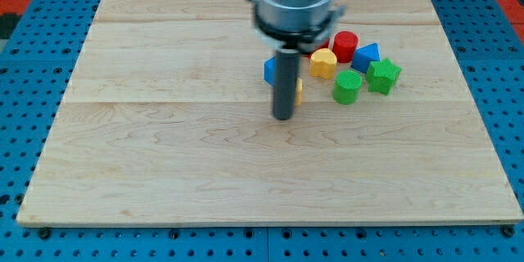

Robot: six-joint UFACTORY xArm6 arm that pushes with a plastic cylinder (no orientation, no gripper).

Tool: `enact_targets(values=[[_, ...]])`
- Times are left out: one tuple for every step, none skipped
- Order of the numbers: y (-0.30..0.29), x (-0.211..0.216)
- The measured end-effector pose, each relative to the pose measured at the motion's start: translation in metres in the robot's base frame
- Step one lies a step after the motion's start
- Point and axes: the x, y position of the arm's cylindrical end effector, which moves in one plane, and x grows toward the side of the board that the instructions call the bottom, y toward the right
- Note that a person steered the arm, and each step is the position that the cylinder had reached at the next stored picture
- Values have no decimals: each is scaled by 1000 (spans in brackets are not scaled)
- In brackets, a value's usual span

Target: Slide the blue cube a bit to the yellow heart

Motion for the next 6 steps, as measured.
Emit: enact_targets(values=[[2,-39],[-3,-36],[-30,-43],[38,-65],[-1,-45],[22,-22]])
